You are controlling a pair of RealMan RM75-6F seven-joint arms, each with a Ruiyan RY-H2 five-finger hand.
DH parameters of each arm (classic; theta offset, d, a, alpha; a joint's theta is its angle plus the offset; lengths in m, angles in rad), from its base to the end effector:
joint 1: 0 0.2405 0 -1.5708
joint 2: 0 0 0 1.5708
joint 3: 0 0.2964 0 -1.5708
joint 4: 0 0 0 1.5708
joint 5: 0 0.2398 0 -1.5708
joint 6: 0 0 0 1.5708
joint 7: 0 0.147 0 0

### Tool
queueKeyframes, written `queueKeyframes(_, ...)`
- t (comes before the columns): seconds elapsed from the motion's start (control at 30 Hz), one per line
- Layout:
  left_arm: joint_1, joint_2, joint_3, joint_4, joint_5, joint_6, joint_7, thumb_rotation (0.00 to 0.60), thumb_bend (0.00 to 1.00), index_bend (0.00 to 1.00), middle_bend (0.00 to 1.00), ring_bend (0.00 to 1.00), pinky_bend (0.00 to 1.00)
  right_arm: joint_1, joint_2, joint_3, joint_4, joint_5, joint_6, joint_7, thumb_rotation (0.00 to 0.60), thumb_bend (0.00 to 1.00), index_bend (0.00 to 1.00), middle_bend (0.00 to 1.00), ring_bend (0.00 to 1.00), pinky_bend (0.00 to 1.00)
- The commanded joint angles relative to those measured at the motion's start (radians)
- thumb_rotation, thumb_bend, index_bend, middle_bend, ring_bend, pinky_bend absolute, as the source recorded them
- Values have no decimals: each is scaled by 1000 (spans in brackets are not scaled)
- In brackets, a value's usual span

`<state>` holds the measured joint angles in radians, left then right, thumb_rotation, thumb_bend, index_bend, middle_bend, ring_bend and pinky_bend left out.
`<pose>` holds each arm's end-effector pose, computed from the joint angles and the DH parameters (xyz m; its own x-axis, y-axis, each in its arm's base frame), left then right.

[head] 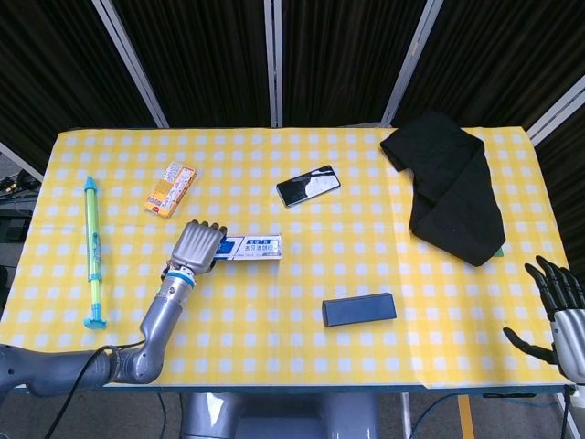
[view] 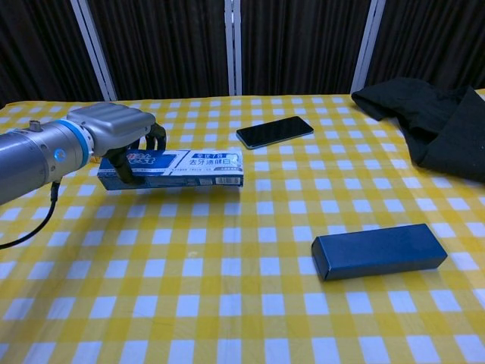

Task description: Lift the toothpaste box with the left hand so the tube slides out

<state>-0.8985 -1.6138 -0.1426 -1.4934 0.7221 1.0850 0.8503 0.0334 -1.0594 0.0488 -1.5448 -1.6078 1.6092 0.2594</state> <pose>-0.1523 0.3963 -0.0619 0.7070 0.2036 0.6772 0.7034 -0.3018 -0.6436 -0.3645 -0.1703 0.1881 0.2692 0.0840 0.9594 -0.9570 -0.0888 0.2762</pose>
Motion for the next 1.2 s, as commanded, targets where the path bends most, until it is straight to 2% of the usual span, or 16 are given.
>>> queueKeyframes(0.03,4,79,17,-65,49,31,32,600,416,492,349,393,404,-2,1,0,-3,-2,5,-2,600,70,31,0,0,0)
queueKeyframes(0.47,-15,322,44,-225,155,104,194,600,416,465,300,378,387,-8,6,1,-12,-9,21,-1,600,70,31,0,0,0)
queueKeyframes(0.53,-28,377,55,-237,230,137,257,600,416,464,298,377,385,-10,7,1,-13,-12,25,-2,600,70,31,0,0,0)
queueKeyframes(0.77,-30,428,53,-254,322,164,264,600,416,452,288,366,376,-12,9,1,-14,-14,30,1,600,69,31,0,0,0)
queueKeyframes(1.03,-35,501,63,-260,449,192,335,600,416,425,260,341,361,-15,12,2,-18,-17,37,5,600,69,31,0,0,0)
queueKeyframes(1.2,-28,527,51,-274,494,210,346,600,415,426,260,341,358,-16,13,2,-19,-18,41,4,600,69,31,0,0,0)
